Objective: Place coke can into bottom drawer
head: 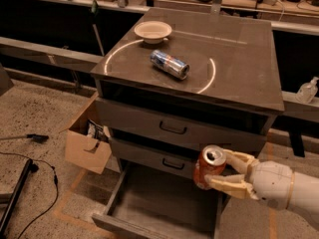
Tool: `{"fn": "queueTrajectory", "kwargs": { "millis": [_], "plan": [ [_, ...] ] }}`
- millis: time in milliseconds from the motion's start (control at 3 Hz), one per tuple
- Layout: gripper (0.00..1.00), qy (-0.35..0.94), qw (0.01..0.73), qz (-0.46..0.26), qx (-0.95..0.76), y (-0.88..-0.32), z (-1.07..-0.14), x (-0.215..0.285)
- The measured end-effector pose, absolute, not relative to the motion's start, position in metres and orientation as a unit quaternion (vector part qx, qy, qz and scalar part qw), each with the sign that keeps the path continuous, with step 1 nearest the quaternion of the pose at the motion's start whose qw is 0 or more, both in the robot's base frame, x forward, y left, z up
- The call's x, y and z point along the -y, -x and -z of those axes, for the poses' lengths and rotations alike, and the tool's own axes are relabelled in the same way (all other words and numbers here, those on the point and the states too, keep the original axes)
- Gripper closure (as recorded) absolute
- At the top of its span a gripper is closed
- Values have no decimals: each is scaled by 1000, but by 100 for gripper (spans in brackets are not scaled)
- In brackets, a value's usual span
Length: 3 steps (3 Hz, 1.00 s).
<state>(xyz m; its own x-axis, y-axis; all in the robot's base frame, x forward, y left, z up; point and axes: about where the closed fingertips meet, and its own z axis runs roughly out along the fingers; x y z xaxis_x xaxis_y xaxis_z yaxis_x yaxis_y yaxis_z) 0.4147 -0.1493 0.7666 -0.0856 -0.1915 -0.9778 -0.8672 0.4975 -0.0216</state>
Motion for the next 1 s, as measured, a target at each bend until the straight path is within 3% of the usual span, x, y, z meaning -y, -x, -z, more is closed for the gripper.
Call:
{"fn": "queueTrajectory", "kwargs": {
  "millis": [1000],
  "plan": [
    [100,436,519,-297,-673,-434,-612,63]
  ]
}}
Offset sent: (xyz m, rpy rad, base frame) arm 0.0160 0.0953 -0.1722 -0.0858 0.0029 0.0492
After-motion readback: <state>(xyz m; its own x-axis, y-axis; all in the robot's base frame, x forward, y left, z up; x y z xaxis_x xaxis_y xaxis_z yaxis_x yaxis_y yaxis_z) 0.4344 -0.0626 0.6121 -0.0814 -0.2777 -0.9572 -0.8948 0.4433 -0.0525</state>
